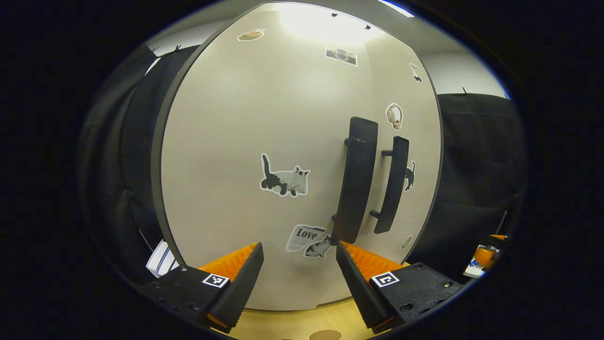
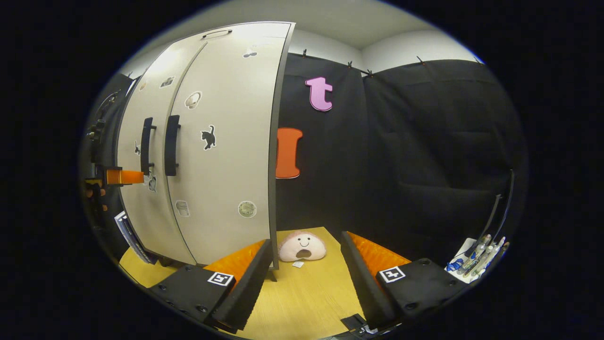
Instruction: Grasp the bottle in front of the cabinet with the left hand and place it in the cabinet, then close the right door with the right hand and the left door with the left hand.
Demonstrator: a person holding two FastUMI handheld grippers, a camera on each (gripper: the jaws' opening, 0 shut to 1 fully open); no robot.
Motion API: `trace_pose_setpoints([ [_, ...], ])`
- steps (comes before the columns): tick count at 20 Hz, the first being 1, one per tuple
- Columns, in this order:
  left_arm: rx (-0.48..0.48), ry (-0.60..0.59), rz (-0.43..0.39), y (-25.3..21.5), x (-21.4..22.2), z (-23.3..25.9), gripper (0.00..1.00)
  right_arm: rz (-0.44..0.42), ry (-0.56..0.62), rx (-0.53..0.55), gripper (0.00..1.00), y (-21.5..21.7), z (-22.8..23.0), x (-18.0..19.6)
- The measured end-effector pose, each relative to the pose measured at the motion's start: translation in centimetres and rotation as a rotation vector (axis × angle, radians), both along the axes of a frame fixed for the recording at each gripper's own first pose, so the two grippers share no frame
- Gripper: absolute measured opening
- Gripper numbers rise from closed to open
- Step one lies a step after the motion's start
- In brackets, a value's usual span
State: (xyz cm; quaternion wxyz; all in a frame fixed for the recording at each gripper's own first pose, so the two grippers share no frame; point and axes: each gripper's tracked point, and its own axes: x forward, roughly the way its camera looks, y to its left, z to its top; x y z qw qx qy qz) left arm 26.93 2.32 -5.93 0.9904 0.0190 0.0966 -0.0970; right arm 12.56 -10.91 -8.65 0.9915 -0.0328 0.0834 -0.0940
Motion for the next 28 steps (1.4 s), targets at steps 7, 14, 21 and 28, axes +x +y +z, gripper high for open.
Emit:
trace_pose_setpoints([
  [7, 0.029, 0.006, -0.014, -0.4, 0.7, -0.4, 0.95, -0.01, 0.008, 0.012, 0.96, 0.5, 0.1, 0.3],
  [14, 0.01, 0.012, 0.075, 3.4, -3.2, 0.5, 0.95, 0.05, -0.012, 0.01, 0.96, 2.5, 1.0, 0.3],
  [21, 0.051, -0.095, 0.158, 7.5, -10.5, 5.2, 0.95, 0.132, -0.036, 0.012, 0.96, 5.5, 1.8, -0.9],
  [28, 0.08, -0.149, 0.202, 10.5, -15.6, 8.0, 0.95, 0.21, -0.058, 0.024, 0.96, 8.7, 2.5, -1.3],
])
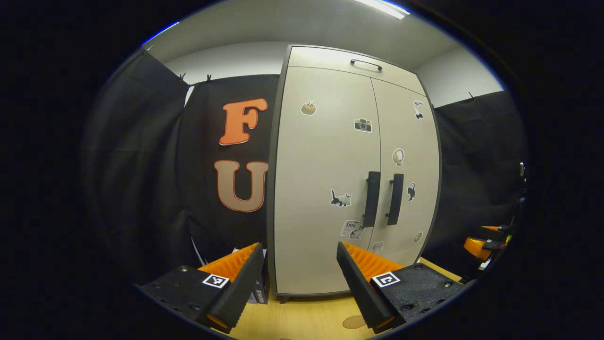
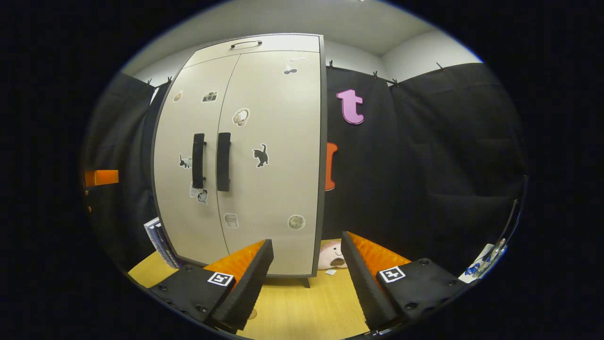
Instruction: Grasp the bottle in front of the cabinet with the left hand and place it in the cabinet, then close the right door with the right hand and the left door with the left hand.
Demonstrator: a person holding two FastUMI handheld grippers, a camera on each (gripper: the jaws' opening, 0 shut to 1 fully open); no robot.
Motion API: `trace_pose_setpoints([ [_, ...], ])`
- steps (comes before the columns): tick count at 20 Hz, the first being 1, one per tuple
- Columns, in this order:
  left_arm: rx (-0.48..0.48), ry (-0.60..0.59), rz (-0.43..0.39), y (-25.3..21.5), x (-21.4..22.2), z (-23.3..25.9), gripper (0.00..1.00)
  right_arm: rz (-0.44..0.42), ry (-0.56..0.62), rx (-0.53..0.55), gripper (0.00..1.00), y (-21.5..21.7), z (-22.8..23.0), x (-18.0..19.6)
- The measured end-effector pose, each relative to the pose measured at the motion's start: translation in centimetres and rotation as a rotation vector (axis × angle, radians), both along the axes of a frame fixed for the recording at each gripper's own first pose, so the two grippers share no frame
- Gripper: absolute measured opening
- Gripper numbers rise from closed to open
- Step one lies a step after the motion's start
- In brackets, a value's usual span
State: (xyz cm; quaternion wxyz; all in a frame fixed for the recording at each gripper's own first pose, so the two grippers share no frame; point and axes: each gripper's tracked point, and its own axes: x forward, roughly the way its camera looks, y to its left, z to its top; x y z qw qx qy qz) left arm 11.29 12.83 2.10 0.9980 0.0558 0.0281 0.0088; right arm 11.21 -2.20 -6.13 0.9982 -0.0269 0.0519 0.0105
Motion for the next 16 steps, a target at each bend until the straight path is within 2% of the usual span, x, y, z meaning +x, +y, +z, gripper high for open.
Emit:
trace_pose_setpoints([
  [7, -0.024, 0.002, 0.023, 1.8, -1.2, 0.2, 0.95, 0.024, -0.018, -0.011, 0.96, 1.5, 0.7, -0.8],
  [16, -0.029, 0.01, 0.0, 2.0, -0.1, -0.2, 0.95, 0.004, -0.017, -0.02, 0.96, 1.5, 0.7, -0.7],
])
